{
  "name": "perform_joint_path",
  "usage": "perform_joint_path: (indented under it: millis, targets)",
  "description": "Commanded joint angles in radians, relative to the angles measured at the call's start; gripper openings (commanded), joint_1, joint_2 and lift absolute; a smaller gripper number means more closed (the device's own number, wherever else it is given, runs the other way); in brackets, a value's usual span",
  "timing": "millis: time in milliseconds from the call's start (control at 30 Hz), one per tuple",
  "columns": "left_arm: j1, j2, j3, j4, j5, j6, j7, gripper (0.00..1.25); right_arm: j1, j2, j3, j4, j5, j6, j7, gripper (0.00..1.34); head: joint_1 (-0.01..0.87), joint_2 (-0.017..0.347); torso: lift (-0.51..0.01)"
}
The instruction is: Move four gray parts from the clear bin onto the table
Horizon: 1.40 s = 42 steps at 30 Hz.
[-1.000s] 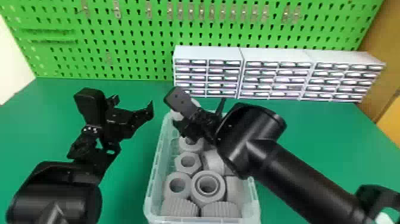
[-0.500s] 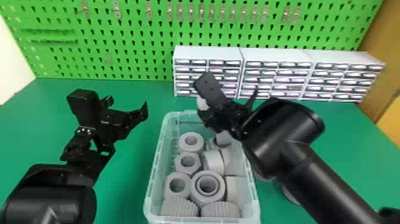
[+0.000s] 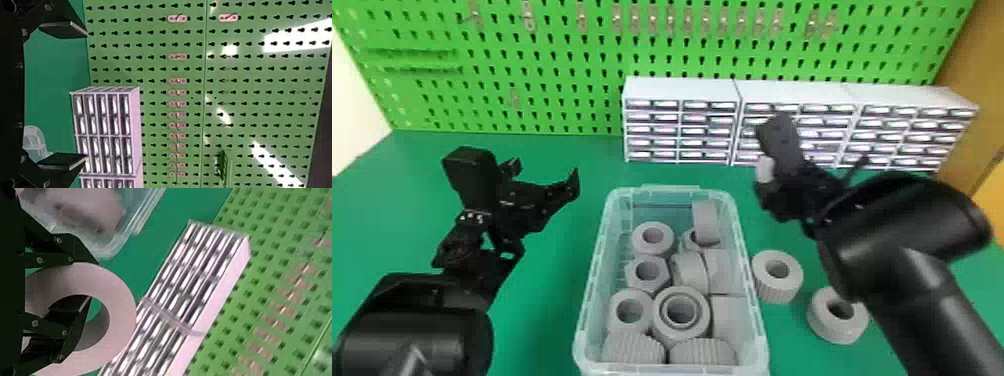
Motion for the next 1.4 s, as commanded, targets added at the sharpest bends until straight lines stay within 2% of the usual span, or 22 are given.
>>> perform_joint_path:
  millis: [0,200,400,533,733,1133,1367]
  targets:
    - [-0.001,0.0,-0.001,0.0,0.0,0.0,-0.001,1.08,0.063,0.008,-0.115,-0.028,0.039,0.038,0.0,0.13,0.686,0.026,-0.05]
    - [-0.006,0.0,-0.004,0.0,0.0,0.0,-0.003,1.08,0.126,0.024,-0.224,-0.04,0.073,0.063,0.0,0.13,0.686,0.026,-0.05]
    - [-0.009,0.0,-0.01,0.002,-0.001,0.003,-0.004,1.07,0.172,0.033,-0.286,-0.034,0.091,0.057,0.0,0.13,0.686,0.026,-0.05]
    - [-0.01,0.0,-0.01,0.002,-0.001,0.005,-0.004,1.06,0.196,0.045,-0.327,-0.009,0.076,0.035,0.0,0.13,0.686,0.026,-0.05]
    - [-0.012,0.0,-0.013,0.003,-0.001,0.005,-0.006,1.06,0.236,0.061,-0.399,0.06,0.027,-0.069,0.0,0.13,0.686,0.026,-0.05]
    - [-0.01,0.0,-0.011,0.005,-0.001,0.005,-0.006,1.05,0.222,0.041,-0.398,0.27,-0.079,-0.195,0.003,0.13,0.686,0.026,-0.05]
    - [-0.01,0.0,-0.013,0.006,-0.001,0.005,-0.006,1.05,0.216,0.047,-0.391,0.318,-0.081,-0.235,0.003,0.13,0.686,0.026,-0.05]
